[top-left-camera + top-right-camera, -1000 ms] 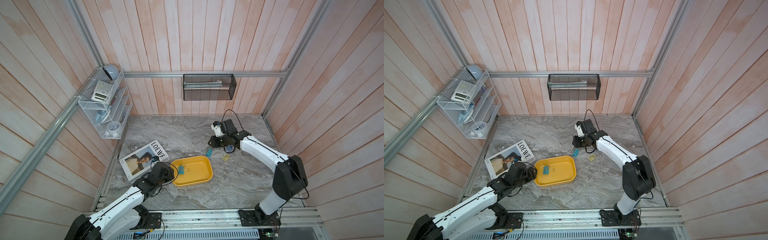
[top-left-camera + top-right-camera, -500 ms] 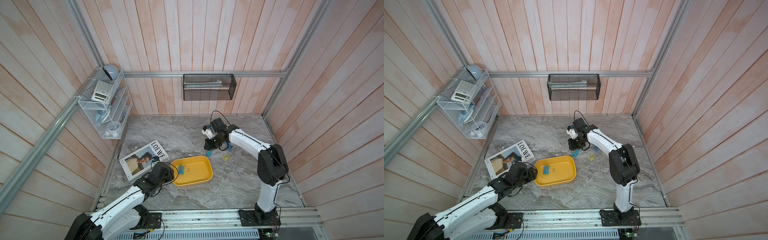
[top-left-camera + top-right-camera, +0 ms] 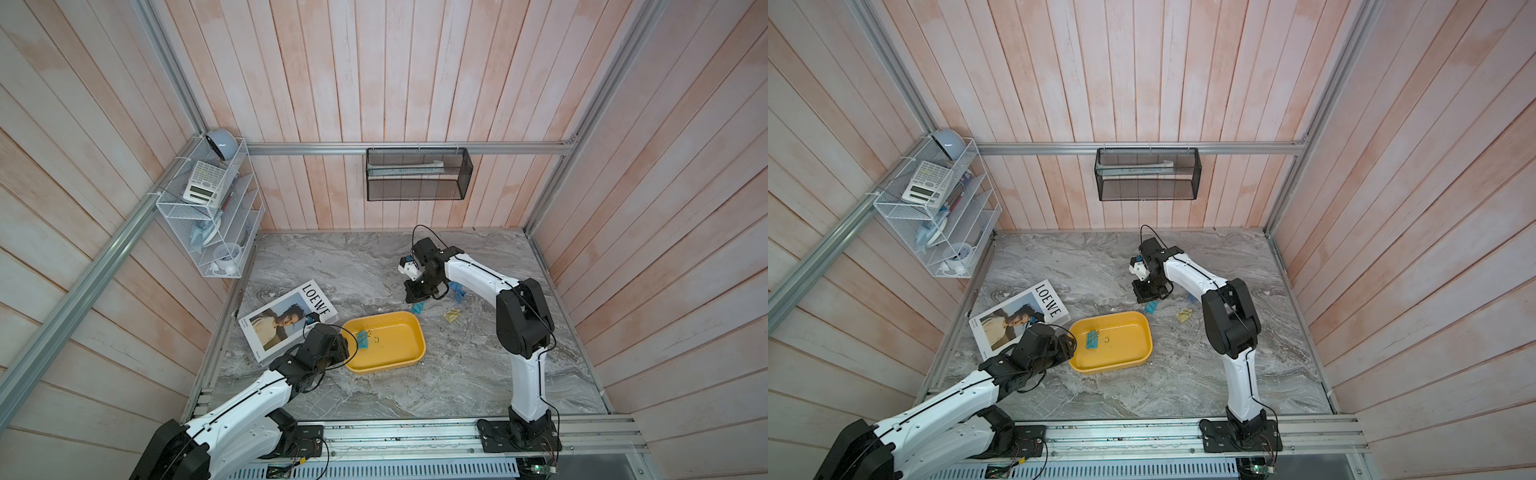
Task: Put the binder clips in the storage box
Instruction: Pick up the binder clip at the center of the board.
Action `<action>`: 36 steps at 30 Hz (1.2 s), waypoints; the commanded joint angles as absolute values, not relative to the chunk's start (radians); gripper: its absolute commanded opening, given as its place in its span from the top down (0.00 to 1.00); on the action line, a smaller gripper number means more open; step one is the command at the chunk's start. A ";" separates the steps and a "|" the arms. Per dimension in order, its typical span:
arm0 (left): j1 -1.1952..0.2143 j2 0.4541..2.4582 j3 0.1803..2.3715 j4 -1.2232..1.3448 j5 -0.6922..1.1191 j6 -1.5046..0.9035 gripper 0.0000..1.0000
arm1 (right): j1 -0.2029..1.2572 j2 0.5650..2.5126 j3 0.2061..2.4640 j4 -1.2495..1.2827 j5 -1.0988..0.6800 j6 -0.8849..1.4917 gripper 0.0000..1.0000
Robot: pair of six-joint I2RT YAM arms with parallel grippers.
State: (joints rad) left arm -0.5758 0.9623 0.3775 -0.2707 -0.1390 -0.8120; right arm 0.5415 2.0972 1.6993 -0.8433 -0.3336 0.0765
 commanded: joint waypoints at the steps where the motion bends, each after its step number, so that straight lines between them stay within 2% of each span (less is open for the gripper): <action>1: -0.571 0.963 0.363 -0.251 -0.149 -0.801 0.34 | 0.548 2.136 1.766 -0.936 -0.234 0.055 0.94; 5: -0.569 0.973 0.363 -0.243 -0.146 -0.799 0.34 | 0.519 2.167 1.802 -0.972 -0.111 0.073 0.96; 14: -0.568 0.996 0.361 -0.223 -0.149 -0.788 0.35 | 0.460 2.143 1.760 -0.977 -0.015 0.096 0.96; 21: -0.563 1.003 0.350 -0.203 -0.143 -0.781 0.35 | 0.446 2.037 1.603 -0.820 -0.090 0.105 0.93; 30: -0.563 0.963 0.330 -0.211 -0.151 -0.794 0.35 | 0.445 2.192 1.800 -0.818 -0.259 0.081 0.94; 36: -0.561 0.961 0.327 -0.215 -0.151 -0.795 0.35 | 0.452 2.240 1.792 -0.824 -0.312 0.077 0.94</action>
